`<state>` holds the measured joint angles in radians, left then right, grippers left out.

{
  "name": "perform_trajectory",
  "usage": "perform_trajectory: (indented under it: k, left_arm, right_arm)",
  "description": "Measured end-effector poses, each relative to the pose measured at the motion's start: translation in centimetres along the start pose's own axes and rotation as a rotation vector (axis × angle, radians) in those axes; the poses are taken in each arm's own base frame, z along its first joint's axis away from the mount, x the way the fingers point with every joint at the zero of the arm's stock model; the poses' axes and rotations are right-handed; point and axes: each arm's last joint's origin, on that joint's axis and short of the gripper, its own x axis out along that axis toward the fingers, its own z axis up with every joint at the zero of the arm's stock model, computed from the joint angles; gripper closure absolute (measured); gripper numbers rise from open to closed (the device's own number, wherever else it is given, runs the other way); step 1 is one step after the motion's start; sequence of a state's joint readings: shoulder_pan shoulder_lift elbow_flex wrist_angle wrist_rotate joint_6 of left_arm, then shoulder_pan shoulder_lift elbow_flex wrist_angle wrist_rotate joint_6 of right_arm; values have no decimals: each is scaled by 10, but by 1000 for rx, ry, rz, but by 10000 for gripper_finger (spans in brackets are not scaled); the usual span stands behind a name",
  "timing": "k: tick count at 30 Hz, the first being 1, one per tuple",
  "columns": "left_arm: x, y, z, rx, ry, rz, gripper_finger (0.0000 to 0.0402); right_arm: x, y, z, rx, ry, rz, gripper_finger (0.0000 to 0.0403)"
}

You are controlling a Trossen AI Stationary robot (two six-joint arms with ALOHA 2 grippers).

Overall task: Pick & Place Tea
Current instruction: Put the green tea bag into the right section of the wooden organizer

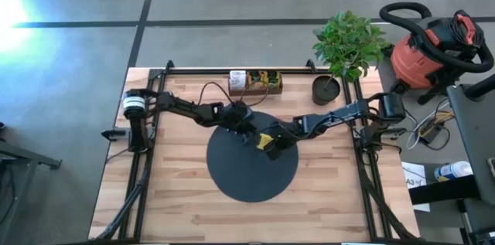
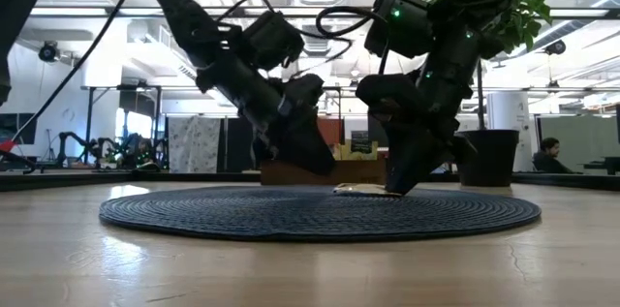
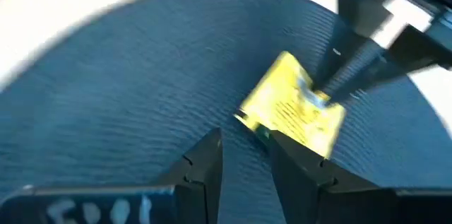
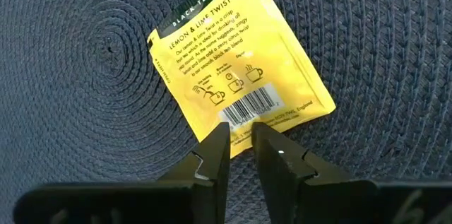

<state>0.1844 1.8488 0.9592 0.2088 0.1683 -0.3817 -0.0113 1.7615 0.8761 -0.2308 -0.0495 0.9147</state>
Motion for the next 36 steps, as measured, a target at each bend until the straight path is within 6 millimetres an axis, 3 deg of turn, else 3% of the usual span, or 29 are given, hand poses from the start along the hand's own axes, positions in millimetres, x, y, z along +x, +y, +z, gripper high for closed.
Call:
perform_trajectory:
  k: [4,12,23,29,32,36]
  left_arm:
    - [9,1,-3,-48,57,-86,291]
    - [28,2,-2,-105,70,-86,291]
    - [29,-7,9,-86,43,-226,293]
    - [27,-8,9,-29,49,-227,346]
    - [28,-7,6,2,73,-222,389]
    - [22,-9,8,56,84,-219,398]
  right_arm:
    - [1,1,1,-4,-10,16,335]
    - [1,2,1,-7,-14,25,335]
    - [1,3,1,-25,-22,36,335]
    - [-6,5,2,-66,-47,49,335]
    - [-18,8,4,-88,-102,60,335]
    - [-41,14,6,-114,-155,108,335]
